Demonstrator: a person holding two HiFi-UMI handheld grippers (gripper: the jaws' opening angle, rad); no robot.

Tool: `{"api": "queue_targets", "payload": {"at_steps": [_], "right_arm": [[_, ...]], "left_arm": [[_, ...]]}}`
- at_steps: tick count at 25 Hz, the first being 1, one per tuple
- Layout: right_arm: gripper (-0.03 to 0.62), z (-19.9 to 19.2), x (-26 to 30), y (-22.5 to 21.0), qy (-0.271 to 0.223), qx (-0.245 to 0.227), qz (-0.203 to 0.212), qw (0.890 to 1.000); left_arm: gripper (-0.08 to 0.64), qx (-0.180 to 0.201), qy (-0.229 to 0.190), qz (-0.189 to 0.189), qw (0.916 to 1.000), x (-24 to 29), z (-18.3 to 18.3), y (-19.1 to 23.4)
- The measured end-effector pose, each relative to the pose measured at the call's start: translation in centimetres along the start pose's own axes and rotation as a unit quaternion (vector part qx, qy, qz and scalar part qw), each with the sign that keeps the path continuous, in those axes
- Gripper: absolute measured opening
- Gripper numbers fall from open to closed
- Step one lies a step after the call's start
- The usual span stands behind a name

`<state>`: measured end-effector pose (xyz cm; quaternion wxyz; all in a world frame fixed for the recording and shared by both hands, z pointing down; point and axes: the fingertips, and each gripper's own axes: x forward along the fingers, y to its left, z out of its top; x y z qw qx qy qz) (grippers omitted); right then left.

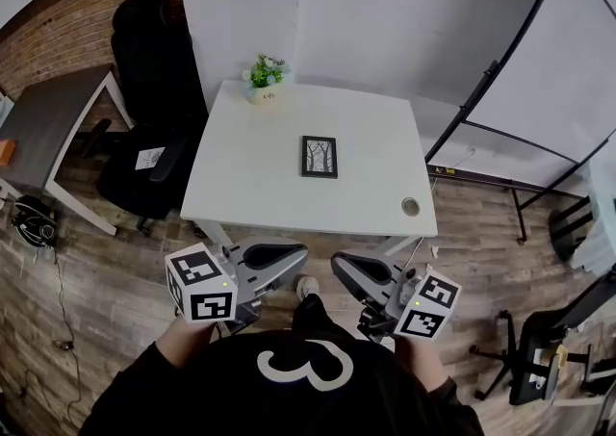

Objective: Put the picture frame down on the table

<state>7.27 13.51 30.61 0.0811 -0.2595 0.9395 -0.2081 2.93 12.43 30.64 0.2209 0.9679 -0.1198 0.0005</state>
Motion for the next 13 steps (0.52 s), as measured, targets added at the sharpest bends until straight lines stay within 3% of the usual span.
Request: {"api": "queue_targets", "payload": {"at_steps": [6, 13], "right_arm": [[0.023, 1.2, 0.0, 0.7, -0.005, -0.014, 0.003, 1.000], [0.023, 0.5, -0.5, 0.9, 0.007, -0.001, -0.003, 1.000]], "left_arm": [[0.015, 0.023, -0.002, -0.005, 0.9997, 0.4, 1.6, -1.2], [0.015, 0.023, 0.008, -0.009, 0.9997, 1.1, 1.3, -1.9]]}}
